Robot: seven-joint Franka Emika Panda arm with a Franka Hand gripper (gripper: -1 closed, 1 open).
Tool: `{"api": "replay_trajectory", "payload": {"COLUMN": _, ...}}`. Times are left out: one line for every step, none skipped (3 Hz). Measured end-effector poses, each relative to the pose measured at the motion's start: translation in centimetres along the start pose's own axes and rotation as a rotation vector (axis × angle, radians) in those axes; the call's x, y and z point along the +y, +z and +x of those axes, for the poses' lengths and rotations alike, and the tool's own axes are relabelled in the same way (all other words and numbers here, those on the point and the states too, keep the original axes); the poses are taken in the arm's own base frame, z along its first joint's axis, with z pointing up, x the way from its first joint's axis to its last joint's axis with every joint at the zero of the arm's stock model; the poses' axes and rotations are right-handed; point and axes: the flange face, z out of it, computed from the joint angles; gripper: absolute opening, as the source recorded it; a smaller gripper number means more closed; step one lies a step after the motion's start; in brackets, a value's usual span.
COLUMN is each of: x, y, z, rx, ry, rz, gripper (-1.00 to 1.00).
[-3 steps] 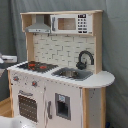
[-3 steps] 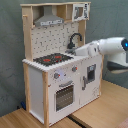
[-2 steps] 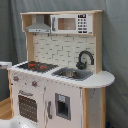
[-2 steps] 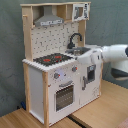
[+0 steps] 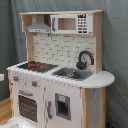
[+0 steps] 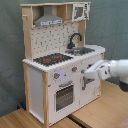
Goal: Play with the kitchen
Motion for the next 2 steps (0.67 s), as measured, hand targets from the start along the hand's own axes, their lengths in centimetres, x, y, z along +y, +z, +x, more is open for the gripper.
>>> {"api": "replay_trajectory", "payload": {"x": -2.0, "y": -1.6, "z": 2.5, "rx": -0.026, "ry": -0.010, "rz": 0.004, "gripper": 1.00}}
{"api": "replay_trajectory", "payload": {"x": -4.1, "y": -2.9, "z": 4.5, "rx": -0.060, "ry": -0.015, "rz": 0.007, "gripper": 1.00}}
